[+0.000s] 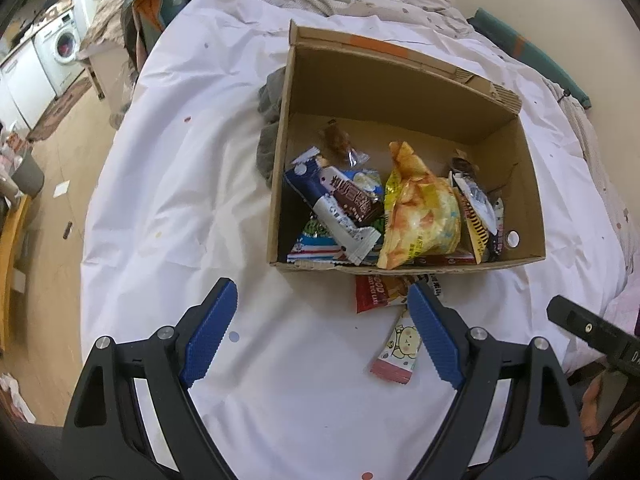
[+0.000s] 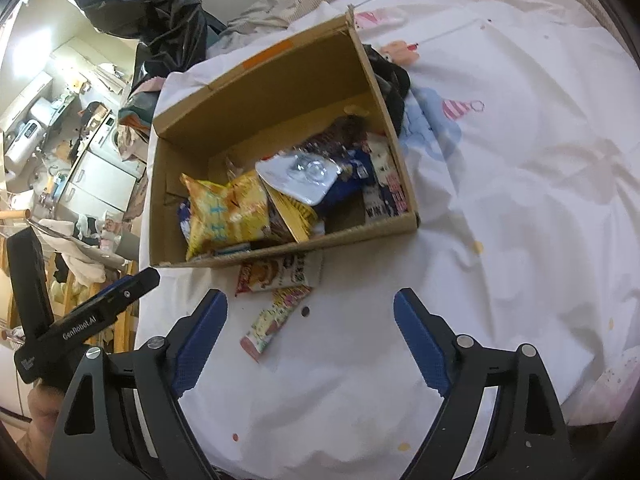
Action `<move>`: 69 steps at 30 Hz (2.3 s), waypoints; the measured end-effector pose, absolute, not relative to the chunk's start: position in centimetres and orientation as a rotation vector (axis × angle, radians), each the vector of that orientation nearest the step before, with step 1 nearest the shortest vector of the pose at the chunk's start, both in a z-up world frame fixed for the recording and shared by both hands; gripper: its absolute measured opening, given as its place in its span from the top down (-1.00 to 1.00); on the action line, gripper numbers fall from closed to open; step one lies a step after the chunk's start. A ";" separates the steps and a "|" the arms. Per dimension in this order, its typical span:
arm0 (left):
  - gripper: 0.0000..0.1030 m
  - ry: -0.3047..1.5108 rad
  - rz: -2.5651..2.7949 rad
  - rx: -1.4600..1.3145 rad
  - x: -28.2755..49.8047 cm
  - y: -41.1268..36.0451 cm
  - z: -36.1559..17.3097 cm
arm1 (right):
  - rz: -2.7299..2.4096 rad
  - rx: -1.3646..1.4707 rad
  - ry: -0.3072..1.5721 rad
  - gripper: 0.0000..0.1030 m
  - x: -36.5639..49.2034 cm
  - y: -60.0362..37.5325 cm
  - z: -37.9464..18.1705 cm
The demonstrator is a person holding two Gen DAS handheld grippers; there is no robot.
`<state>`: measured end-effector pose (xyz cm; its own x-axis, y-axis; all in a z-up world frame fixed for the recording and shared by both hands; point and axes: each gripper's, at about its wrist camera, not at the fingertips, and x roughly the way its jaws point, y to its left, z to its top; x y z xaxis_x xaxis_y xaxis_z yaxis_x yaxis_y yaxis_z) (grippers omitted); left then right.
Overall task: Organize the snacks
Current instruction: 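Withdraw both tools from the box toward the last two snacks, then grasp the white Good rice cake bar with the left tool while the right tool grasps the yellow bear packet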
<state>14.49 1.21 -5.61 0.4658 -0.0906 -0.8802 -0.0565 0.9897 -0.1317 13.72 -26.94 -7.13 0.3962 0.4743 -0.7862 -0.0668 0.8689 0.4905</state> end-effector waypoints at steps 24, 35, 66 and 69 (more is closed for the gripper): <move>-0.84 1.167 0.019 -0.068 17.2 -9.5 -16.3 | 0.293 0.542 1.134 -0.71 14.7 -29.9 -7.7; -0.90 1.134 0.035 -0.019 18.0 -11.6 -18.2 | 0.320 0.593 1.149 -0.71 15.0 -29.9 -7.8; -0.37 1.172 -0.018 -0.047 13.7 -0.5 -5.5 | 0.375 0.532 1.313 -0.71 16.0 -24.7 -11.1; -0.37 1.151 0.003 -0.052 12.9 1.1 -5.7 | 0.394 0.531 1.369 -0.58 16.5 -22.3 -12.5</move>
